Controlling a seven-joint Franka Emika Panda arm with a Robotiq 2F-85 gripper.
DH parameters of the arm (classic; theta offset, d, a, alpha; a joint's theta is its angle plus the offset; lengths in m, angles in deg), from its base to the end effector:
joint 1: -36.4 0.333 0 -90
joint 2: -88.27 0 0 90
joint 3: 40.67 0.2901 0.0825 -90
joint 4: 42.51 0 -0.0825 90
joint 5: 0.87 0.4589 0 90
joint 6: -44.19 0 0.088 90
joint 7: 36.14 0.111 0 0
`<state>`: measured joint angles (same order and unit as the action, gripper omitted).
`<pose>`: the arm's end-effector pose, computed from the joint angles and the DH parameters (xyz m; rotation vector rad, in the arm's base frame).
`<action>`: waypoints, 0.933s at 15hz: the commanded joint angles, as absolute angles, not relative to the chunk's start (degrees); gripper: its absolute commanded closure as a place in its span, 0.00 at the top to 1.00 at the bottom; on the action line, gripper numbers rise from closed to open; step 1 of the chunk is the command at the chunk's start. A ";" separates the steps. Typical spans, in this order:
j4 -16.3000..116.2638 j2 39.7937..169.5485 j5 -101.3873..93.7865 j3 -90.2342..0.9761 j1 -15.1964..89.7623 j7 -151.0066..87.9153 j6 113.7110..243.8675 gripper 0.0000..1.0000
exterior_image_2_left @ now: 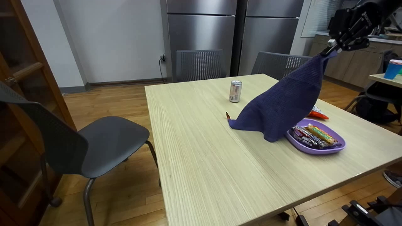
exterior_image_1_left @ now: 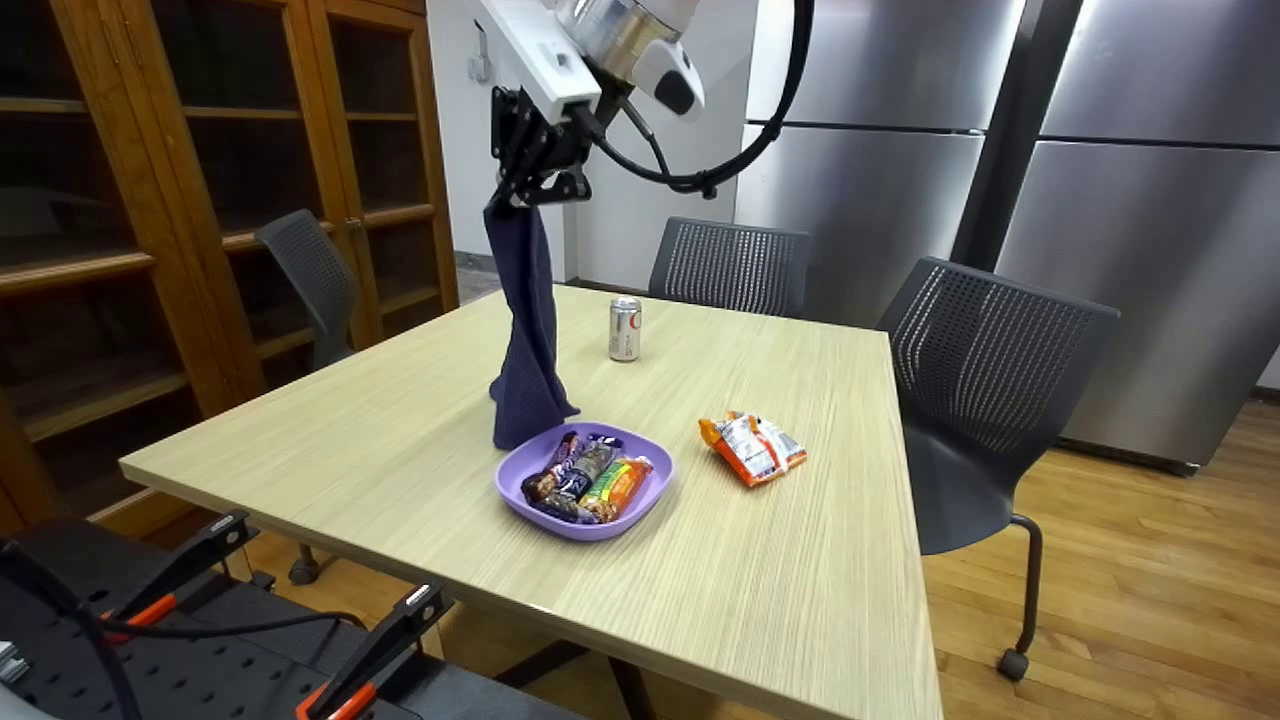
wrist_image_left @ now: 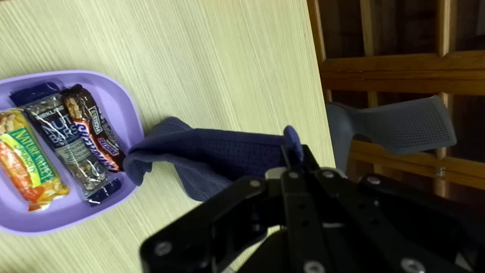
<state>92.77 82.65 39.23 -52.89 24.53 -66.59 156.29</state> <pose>0.4940 -0.1699 0.2804 -2.4333 0.3199 -0.0234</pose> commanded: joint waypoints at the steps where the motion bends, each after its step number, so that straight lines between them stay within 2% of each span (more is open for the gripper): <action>1: 95.43 80.69 37.12 -53.70 24.24 -63.30 157.16 0.01; 14: 97.04 84.89 35.28 -57.55 22.11 -58.72 161.17 0.01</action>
<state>96.66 85.20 35.75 -57.36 23.25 -60.98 160.25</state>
